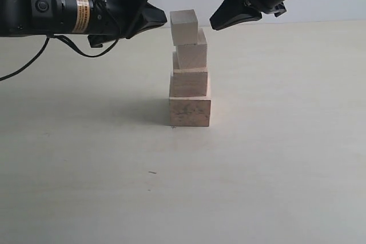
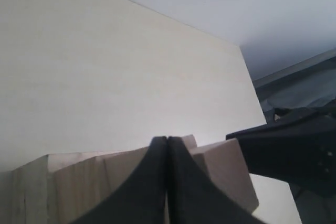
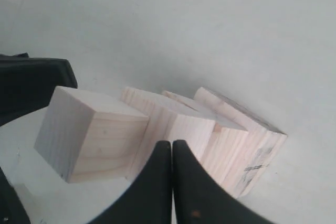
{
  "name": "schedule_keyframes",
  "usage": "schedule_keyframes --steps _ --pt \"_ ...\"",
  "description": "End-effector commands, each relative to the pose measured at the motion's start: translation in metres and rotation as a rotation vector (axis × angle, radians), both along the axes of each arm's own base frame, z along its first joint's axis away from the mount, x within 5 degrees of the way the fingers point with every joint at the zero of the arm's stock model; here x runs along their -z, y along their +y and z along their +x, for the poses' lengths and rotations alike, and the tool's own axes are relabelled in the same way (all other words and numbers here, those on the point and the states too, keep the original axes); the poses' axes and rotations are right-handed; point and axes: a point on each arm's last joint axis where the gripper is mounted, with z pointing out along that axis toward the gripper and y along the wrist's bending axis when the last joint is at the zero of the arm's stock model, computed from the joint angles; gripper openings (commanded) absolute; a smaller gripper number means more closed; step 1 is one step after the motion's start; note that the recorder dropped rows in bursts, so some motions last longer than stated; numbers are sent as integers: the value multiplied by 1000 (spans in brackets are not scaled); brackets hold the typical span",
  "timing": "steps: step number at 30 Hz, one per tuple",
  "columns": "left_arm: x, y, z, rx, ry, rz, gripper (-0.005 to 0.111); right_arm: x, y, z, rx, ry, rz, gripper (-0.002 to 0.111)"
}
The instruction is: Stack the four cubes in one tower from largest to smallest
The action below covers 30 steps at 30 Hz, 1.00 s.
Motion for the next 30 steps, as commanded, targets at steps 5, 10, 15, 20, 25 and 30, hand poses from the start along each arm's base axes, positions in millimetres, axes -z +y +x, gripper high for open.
schedule_keyframes --steps 5,10,15,20,25,30 --pt "-11 -3 -1 22 -6 -75 0 -11 2 -7 -47 -18 18 0" --pt "-20 -6 3 29 -32 -93 0 -15 7 -10 -106 -34 76 0" --pt "-26 -8 4 43 -49 -106 0 -16 8 -10 -108 -33 96 0" --pt "-24 -6 6 13 -54 -69 0 -16 8 -11 -113 -31 93 0" --pt "-21 -5 4 50 -64 -14 0 -15 7 -11 -116 -32 75 0" --pt "-19 -4 4 59 -85 34 0 -15 7 -10 -115 -42 72 0"
